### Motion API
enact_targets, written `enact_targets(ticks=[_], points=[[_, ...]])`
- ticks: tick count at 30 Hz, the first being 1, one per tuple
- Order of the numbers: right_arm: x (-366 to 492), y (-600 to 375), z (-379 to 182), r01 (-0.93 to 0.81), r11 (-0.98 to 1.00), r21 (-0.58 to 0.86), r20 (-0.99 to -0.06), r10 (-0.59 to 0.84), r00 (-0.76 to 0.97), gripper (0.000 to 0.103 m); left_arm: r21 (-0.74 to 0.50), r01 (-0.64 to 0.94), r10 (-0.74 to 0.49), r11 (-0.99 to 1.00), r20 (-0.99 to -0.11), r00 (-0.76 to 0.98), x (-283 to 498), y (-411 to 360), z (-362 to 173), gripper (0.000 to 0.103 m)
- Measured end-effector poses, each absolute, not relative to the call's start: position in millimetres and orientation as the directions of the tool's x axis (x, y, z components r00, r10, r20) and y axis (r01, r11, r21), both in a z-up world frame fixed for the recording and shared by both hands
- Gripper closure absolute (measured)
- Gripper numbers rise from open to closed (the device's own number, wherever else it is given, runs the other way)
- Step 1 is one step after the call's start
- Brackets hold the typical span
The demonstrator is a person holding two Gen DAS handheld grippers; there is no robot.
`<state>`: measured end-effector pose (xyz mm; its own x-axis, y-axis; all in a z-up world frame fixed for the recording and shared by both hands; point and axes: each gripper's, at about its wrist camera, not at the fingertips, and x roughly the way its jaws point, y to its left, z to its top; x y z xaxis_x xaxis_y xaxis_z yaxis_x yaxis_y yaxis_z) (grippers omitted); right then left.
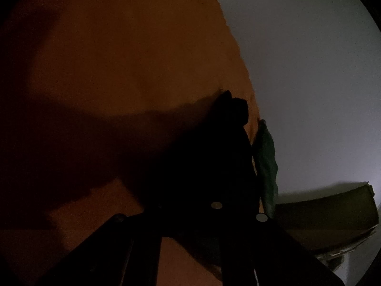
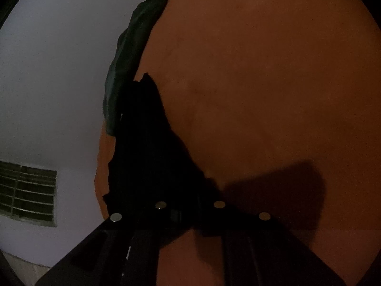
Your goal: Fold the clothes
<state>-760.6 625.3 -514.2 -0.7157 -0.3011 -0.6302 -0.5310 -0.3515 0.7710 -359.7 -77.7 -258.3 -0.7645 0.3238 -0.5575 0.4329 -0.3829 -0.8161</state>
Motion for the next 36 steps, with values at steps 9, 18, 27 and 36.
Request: enact_targets(ticks=[9,18,27,36], points=[[-652.5,640.4,-476.0,-0.596,-0.363,0.716,-0.698,-0.359,-0.62,0.096,-0.75,0.441,0.406,-0.492,-0.646,-0.646,-257.9,-62.5,-233.9,0.097],[-529.0,606.5,-476.9,-0.618,-0.489,0.615,-0.787,-0.343,-0.512,0.094,-0.652,0.403,0.425,-0.642,-0.741,-0.52,-188.8,-44.3,-247.6,0.095],[-566.7,626.5,-427.3,-0.542,-0.799,0.259,-0.933,-0.061,-0.355,0.074,-0.555,0.289,0.326,-0.78,-0.755,-0.569,-212.8,-66.5,-150.1,0.051],[-723.1,598.3,-398.9,-0.101,-0.972,0.214,-0.894,-0.153,-0.421,0.041,-0.386,-0.191,0.43,-0.903,-0.785,-0.446,-414.2,-14.1,-176.7,0.037]])
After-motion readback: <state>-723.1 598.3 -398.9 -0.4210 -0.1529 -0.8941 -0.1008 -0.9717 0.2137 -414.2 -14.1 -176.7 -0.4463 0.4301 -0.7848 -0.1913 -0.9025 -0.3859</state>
